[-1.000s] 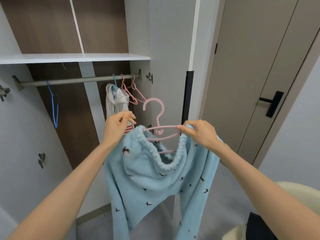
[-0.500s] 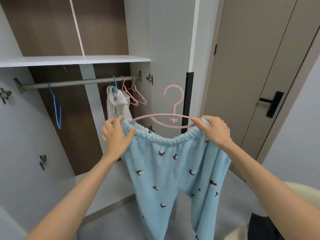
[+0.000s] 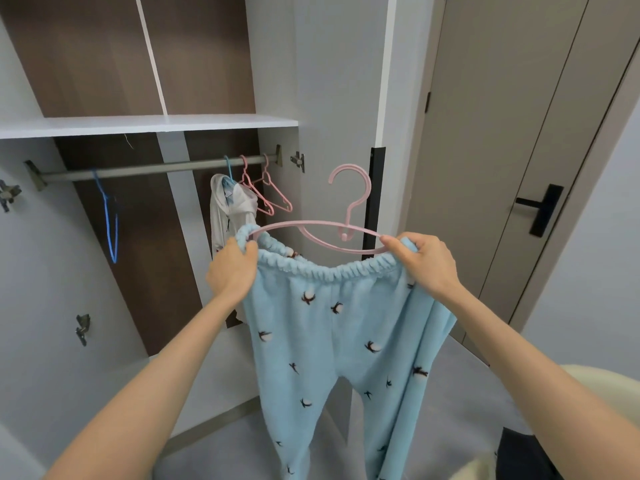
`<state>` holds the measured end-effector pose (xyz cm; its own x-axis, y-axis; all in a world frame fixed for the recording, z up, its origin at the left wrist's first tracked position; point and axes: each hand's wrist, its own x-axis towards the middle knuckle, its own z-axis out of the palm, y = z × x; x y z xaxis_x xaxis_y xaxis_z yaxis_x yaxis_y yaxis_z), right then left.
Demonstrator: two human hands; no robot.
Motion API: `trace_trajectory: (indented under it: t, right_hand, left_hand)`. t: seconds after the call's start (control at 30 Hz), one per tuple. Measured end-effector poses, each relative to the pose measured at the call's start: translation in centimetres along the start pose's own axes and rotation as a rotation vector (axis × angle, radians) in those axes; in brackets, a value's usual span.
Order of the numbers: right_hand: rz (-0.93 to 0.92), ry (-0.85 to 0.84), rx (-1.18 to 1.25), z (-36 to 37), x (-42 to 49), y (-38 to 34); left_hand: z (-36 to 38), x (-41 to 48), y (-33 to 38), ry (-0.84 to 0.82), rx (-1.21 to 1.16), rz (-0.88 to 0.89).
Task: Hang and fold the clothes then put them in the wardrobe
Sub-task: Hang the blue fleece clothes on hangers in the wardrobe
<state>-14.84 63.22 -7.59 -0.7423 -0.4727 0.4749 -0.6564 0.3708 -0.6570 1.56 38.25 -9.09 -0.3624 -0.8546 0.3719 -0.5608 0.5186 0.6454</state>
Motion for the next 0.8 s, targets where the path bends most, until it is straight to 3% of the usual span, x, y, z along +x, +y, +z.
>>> trace_trajectory:
  t: [0.17,0.23,0.33,0.4,0.47,0.6,0.8]
  right_hand:
    - [-0.041,-0.151,-0.132,0.6,-0.4,0.4]
    - [-0.052,-0.182,-0.13,1.1,-0.5,0.3]
    - [-0.057,-0.149,-0.033,1.4,-0.4,0.0]
    - [-0.06,-0.131,-0.016,1.4,-0.3,-0.1]
    - [-0.053,-0.101,-0.032,1.5,-0.1,0.0]
    - [-0.022,-0.056,-0.048,2.1,-0.1,0.1]
    - [-0.112,-0.159,-0.042,1.0,0.4,0.4]
  left_hand:
    - [-1.3,1.5,0.5,0.128,-0.063,0.082]
    - [-1.5,2.4,0.7,0.084,-0.06,0.126]
    - [-1.2,3.6,0.5,-0.234,-0.055,0.115]
    - [-1.0,3.3,0.0,-0.505,-0.204,0.105]
    - [-0.7,2.0,-0.4,-0.656,-0.264,0.176]
    - [-0.4,0.8,-1.3,-0.532,-0.27,0.419]
    - [-0.8,0.7,-1.1,-0.441,-0.352,0.421]
